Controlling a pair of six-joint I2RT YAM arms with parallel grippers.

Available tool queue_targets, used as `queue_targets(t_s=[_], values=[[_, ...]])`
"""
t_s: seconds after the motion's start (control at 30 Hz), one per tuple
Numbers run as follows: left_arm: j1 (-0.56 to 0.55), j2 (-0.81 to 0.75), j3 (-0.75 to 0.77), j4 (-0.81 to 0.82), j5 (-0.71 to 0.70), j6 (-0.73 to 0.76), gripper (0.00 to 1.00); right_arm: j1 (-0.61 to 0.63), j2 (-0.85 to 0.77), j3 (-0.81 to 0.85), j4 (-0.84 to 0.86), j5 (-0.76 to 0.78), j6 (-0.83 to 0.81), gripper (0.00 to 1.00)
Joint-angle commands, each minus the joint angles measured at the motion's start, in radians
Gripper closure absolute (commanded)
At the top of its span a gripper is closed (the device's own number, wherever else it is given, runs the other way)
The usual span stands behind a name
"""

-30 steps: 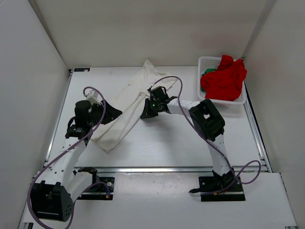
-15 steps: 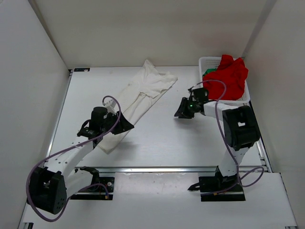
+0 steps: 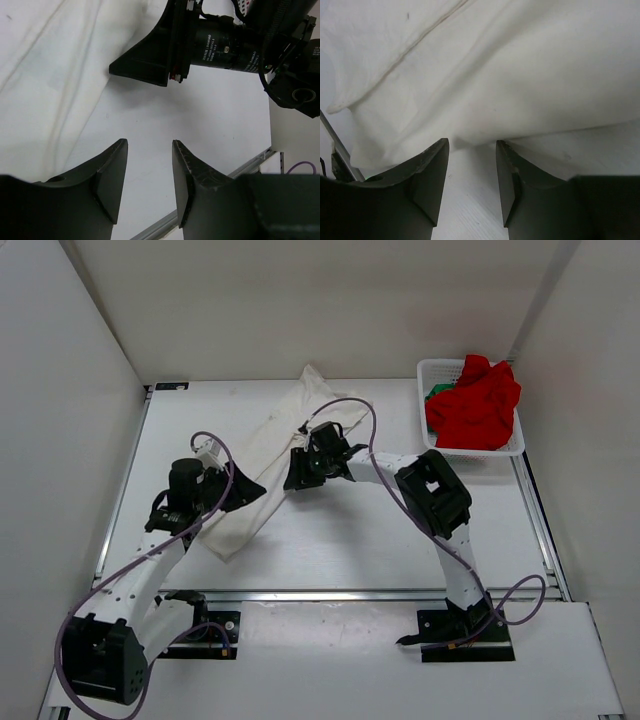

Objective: Fold and stack the t-shirts
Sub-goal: Rotate the tshirt 90 degrees

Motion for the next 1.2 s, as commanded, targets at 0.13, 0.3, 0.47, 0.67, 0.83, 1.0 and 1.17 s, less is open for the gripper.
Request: queue_targets(t_s=[0.13, 0.3, 0.47, 0.67, 0.83, 1.0, 1.17], values=[[0.012, -0.015, 0.017, -0.005, 0.03, 0.011, 0.49, -0.032, 0.136, 0.134, -0.194, 0.058, -0.026, 0.7], [0.018, -0.013, 0.008, -0.011, 0.02, 0.019, 0.48, -0.052, 0.072, 0.043, -0.165, 0.073, -0.02, 1.0], [-0.035, 0.019, 0.003, 0.01, -0.002, 0.008, 0.49, -0.194, -0.12, -0.169, -0.134, 0.051, -0.068, 1.0], [-0.174, 0.057, 0.003, 0.024, -0.055, -0.009, 0.49, -0.423, -0.319, -0.376, -0.138, -0.017, -0.122, 0.88], [-0.281, 0.076, 0.024, -0.065, -0.154, 0.037, 0.48, -0.434, -0.569, -0.564, -0.127, 0.039, -0.107, 0.63], [-0.404, 0.151, 0.077, -0.258, -0.202, 0.097, 0.43, -0.352, -0.838, -0.805, -0.128, 0.106, -0.049, 0.59], [-0.527, 0.162, 0.002, -0.226, -0.228, 0.014, 0.39, -0.273, -1.106, -0.977, -0.266, 0.236, 0.0, 0.59]])
